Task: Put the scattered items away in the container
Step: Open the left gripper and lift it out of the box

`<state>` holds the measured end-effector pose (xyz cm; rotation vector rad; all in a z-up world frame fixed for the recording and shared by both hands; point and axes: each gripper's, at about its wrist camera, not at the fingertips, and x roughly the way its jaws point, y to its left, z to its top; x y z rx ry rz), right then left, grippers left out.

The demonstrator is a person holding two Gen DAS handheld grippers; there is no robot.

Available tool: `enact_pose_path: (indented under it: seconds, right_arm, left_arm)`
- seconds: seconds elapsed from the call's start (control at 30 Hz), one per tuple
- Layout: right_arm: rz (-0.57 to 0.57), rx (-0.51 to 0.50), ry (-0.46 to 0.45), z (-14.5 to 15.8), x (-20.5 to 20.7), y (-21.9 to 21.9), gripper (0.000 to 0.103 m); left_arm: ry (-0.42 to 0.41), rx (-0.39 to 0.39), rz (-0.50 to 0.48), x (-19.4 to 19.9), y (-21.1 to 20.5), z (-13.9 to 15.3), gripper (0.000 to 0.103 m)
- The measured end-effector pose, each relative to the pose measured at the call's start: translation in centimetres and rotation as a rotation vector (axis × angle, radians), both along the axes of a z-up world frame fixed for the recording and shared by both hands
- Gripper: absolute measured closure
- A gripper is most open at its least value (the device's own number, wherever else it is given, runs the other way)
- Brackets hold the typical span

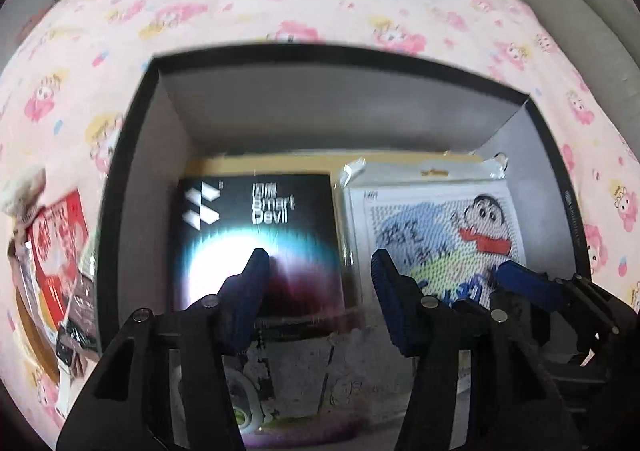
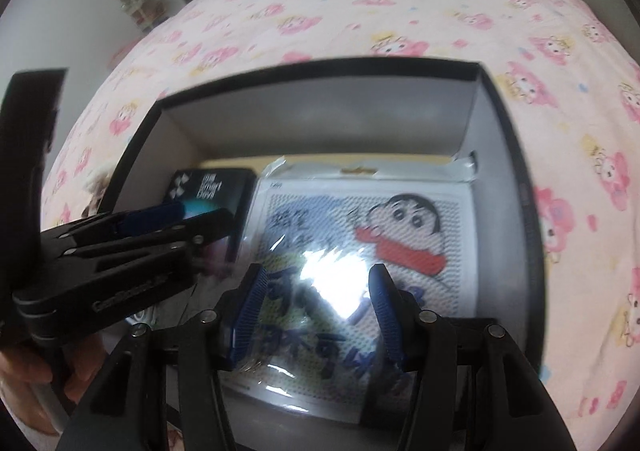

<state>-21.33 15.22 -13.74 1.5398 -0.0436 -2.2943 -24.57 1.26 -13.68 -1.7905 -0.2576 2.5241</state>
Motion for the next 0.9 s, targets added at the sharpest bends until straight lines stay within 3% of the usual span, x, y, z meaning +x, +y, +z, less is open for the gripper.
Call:
enact_pose_path:
  seconds: [0.07, 0.17, 0.33, 0.63, 0.77, 0.9]
  right_arm:
    - [0.015, 0.001, -0.027, -0.5, 0.1, -0.4, 0.054]
    - [0.021, 0.002, -0.099, -1.6, 0.3, -0.7, 0.054]
    - [0.048, -0.03, -0.149, -2.1, 0.6, -0.9, 0.054]
    - [0.118, -0.078, -0.201, -2.2, 2.1, -1.4, 0.054]
    - [0.078, -0.039, -0.16, -1.5, 2.6, -0.7, 0.054]
    - [-0.037, 0.027, -0.005, 0.8, 3.4, 0.9, 0.054]
  left_arm:
    - [-0.069, 0.002, 0.022, 0.0, -0.4, -0.7, 0.05]
    - [-0.096, 0.01, 0.016, 0.2, -0.8, -0.8, 0.05]
    - [-0.107, -0.036, -0.027, 1.4, -0.6, -0.9, 0.048]
    - [-0.121, 0.045, -0.048, 2.9, -1.4, -0.6, 0.046]
    - [-0.079, 0.075, -0.036, 3.7, -1.8, 0.2, 0.045]
    - [0.071, 0.068, -0.023, 5.5, -2.3, 3.3, 0.045]
